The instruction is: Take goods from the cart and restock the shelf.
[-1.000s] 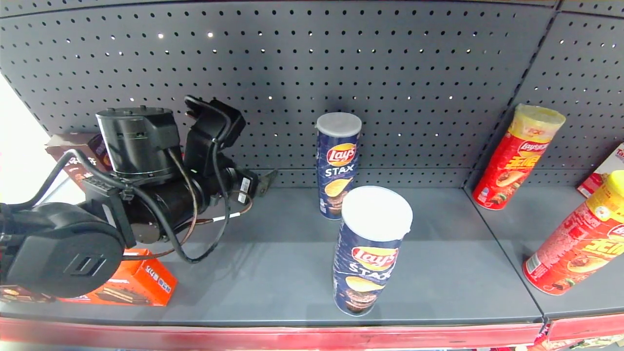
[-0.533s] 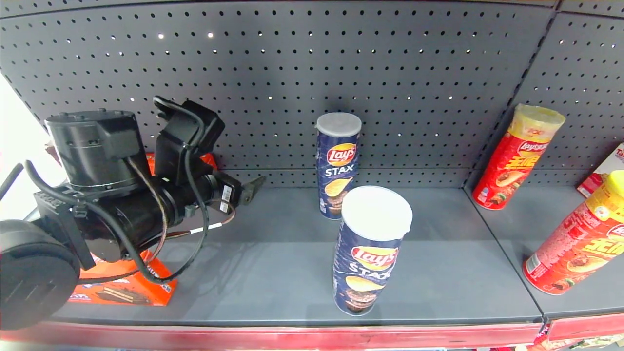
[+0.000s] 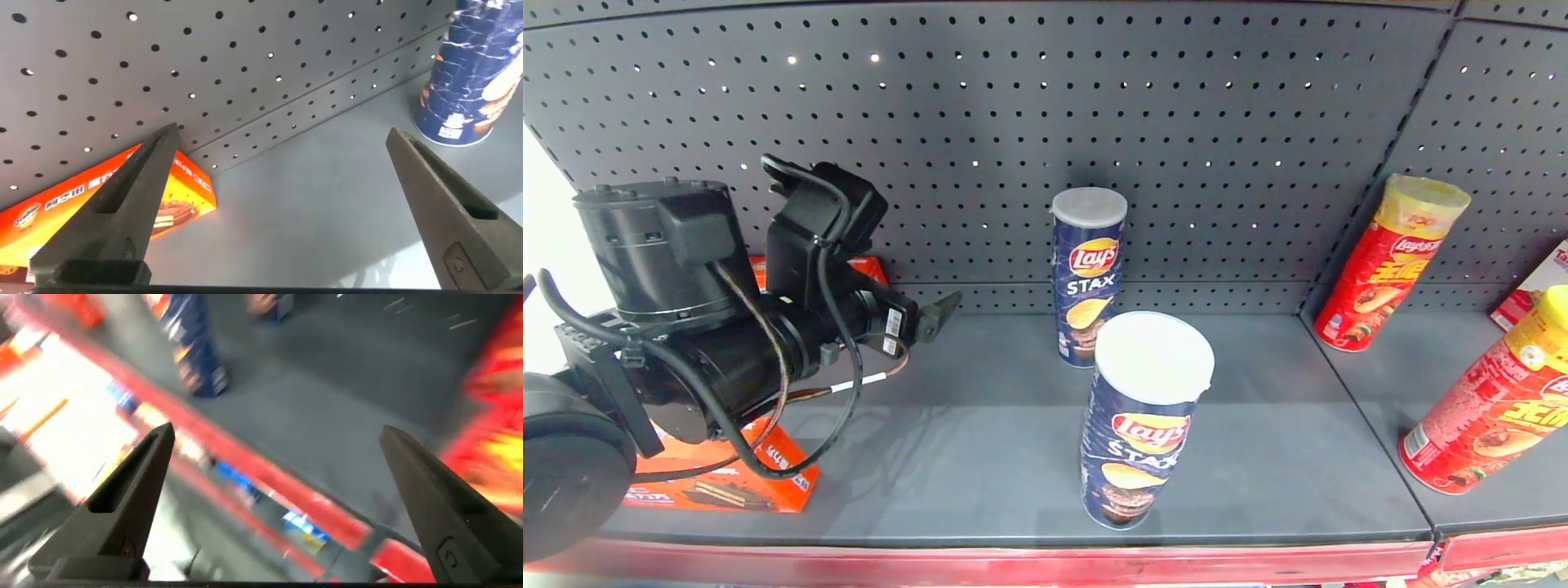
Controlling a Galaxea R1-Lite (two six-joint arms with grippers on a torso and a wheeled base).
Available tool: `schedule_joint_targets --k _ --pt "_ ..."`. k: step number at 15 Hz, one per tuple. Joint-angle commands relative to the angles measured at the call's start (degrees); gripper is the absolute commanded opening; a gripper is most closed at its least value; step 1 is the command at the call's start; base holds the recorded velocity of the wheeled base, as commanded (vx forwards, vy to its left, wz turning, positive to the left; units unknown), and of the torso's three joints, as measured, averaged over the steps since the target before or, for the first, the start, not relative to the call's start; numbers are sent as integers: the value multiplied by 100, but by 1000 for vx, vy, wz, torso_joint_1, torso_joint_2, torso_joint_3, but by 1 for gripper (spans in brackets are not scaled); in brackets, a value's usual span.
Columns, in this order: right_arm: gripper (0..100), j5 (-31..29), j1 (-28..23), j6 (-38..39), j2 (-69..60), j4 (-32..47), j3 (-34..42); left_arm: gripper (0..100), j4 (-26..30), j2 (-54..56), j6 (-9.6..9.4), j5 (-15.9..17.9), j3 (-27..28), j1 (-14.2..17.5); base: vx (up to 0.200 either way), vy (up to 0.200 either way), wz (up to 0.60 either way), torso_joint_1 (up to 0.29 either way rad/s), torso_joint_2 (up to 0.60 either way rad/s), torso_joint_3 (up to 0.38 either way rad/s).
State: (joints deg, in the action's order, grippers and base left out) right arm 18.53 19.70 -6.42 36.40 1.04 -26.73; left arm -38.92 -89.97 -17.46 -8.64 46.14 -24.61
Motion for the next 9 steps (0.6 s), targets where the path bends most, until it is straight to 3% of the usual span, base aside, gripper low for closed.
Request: schedule_joint_targets --k 1,5,9 --pt "100 -350 913 -78 1159 -104 -7 100 -1 -3 5 -6 0 9 0 0 0 0 0 0" --pt "100 -939 1510 -52 2539 -1413 107 100 -10 -3 -3 3 9 106 0 0 0 0 0 0" --pt "100 -1414 1739 -43 3435 -1466 -456 100 -10 5 -3 3 9 115 0 0 0 0 0 0"
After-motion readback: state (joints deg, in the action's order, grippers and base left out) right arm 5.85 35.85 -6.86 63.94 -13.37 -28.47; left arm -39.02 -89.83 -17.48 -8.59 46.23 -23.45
